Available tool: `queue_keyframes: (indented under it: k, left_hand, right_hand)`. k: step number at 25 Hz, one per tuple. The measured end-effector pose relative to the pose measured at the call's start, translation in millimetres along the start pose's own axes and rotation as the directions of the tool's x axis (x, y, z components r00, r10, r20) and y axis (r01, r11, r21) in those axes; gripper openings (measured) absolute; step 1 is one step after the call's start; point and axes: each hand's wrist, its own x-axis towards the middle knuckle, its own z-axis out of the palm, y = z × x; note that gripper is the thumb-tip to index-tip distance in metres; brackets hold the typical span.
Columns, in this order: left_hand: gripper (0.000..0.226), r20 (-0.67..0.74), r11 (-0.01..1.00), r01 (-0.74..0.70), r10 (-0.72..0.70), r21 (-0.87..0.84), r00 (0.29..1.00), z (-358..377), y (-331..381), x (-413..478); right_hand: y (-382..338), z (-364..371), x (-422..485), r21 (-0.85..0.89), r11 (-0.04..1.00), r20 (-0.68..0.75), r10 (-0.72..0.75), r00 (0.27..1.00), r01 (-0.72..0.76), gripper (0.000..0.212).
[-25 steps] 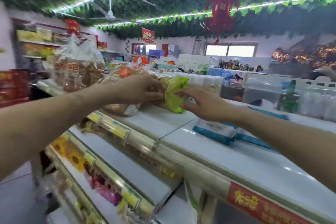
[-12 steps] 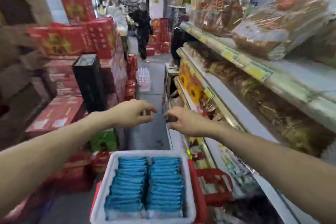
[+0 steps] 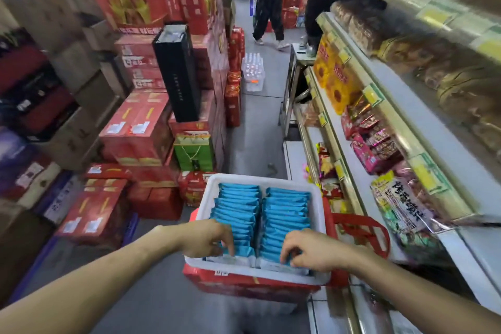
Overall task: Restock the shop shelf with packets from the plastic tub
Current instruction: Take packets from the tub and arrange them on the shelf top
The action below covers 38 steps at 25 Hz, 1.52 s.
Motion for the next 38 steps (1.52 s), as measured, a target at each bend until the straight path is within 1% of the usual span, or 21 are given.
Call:
queue_keyframes:
  k: [2, 6, 10, 15, 18, 22, 25, 26, 27, 29, 32, 34, 38]
  left_hand:
    - [0.033, 0.002, 0.999, -0.032, 0.032, 0.021, 0.999, 10, -5, 0]
    - [0.034, -0.077, 0.995, -0.096, 0.099, 0.04, 0.992, 16, -15, -1]
    - [0.037, -0.09, 0.988, -0.117, 0.126, 0.101, 0.988, 17, -16, 2]
    - [0.032, -0.045, 0.981, -0.161, 0.166, 0.11, 0.985, 18, -14, 8]
    - [0.032, 0.014, 0.978, -0.175, 0.175, 0.116, 0.984, 25, -13, 9]
    - [0.028, 0.089, 0.988, -0.137, 0.131, 0.073, 0.987, 28, -15, 16]
    - [0.029, 0.069, 0.987, -0.136, 0.13, 0.09, 0.989, 25, -18, 21]
    - [0.031, 0.051, 0.986, -0.137, 0.133, 0.097, 0.99, 22, -17, 20]
    - [0.032, 0.028, 0.985, -0.141, 0.139, 0.098, 0.99, 16, -16, 20]
    - [0.031, -0.035, 0.987, -0.149, 0.152, 0.062, 0.988, -7, -13, 19]
    - [0.032, -0.113, 0.991, -0.132, 0.134, 0.031, 0.984, -70, -6, 20]
    - [0.039, -0.18, 0.985, -0.163, 0.17, 0.054, 0.969, -124, 6, 25]
    - [0.051, -0.274, 0.957, -0.264, 0.288, 0.122, 0.918, -232, 56, 35]
  right_hand:
    - [0, 5, -1, -0.002, 1.0, 0.003, -0.016, 1.0, 0.016, 0.03]
    - [-1, 8, -1, -0.02, 0.999, -0.032, -0.029, 0.999, 0.028, 0.029]
    - [-1, 13, 4, -0.12, 0.993, -0.027, -0.007, 1.0, 0.004, 0.032]
    - [-14, 11, 15, -0.227, 0.974, 0.076, 0.012, 0.997, 0.006, 0.05]
    - [-16, 13, 15, -0.215, 0.976, 0.136, 0.049, 0.989, -0.018, 0.057]
    - [-15, 18, 22, -0.196, 0.979, 0.246, 0.096, 0.965, -0.048, 0.058]
    - [-13, 19, 26, -0.148, 0.986, 0.258, 0.112, 0.96, -0.075, 0.063]
    - [-13, 15, 23, -0.122, 0.988, 0.24, 0.122, 0.963, -0.095, 0.06]
    - [-14, 7, 19, -0.095, 0.989, 0.212, 0.13, 0.968, -0.112, 0.053]
    - [-17, -15, 8, -0.05, 0.992, 0.124, 0.125, 0.984, -0.12, 0.034]
    - [-18, -64, -14, 0.0, 0.993, -0.106, 0.117, 0.987, -0.118, 0.021]
    - [-19, -105, -33, 0.024, 0.994, -0.264, 0.113, 0.958, -0.11, 0.022]
    - [-34, -197, -88, -0.026, 0.988, -0.427, 0.127, 0.895, -0.153, 0.031]
